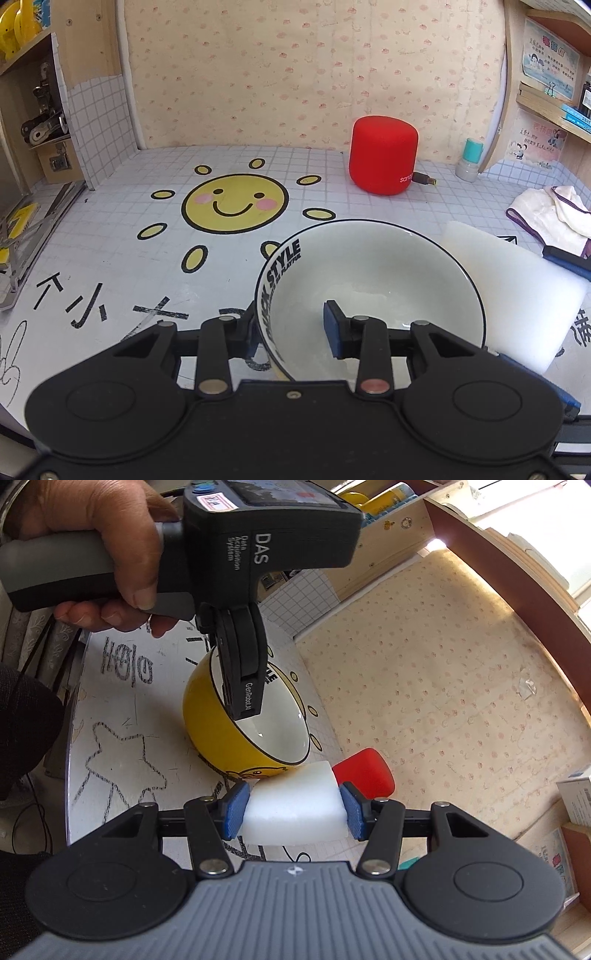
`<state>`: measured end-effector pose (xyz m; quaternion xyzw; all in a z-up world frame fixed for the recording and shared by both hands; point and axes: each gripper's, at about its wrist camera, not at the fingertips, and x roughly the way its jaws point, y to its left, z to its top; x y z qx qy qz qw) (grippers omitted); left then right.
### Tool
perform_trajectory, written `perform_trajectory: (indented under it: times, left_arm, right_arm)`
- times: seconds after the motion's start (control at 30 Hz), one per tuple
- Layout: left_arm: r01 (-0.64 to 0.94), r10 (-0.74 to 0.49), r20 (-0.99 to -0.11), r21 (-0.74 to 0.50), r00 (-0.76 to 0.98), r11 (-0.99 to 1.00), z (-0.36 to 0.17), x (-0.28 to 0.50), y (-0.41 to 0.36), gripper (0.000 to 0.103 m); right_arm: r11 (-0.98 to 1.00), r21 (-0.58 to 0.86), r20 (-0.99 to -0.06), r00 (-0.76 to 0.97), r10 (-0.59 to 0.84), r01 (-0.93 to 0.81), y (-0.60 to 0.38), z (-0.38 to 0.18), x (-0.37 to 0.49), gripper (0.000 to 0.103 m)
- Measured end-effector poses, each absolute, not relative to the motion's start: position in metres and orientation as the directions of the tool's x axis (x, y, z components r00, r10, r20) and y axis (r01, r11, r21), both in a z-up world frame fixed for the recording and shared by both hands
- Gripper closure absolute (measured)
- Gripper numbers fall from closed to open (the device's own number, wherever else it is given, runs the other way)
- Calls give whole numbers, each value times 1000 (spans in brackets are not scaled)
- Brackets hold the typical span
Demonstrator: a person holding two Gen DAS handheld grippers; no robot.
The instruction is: Clean bowl
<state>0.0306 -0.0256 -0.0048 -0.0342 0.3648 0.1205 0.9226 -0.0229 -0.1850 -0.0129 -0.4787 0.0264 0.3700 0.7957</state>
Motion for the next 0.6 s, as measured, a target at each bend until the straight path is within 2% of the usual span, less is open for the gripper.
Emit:
perform_trajectory:
  times: [0.1, 0.6]
  left_arm:
    - [-261, 219, -656, 35, 722, 965, 0, 25, -25, 44]
    - [-268, 214, -640, 12, 738, 963, 5, 8, -22, 44]
  right_arm:
    - [319, -697, -403, 718, 567, -642, -189, -10, -20, 47]
    - [553, -409, -424, 688, 589, -726, -205, -5, 6, 46]
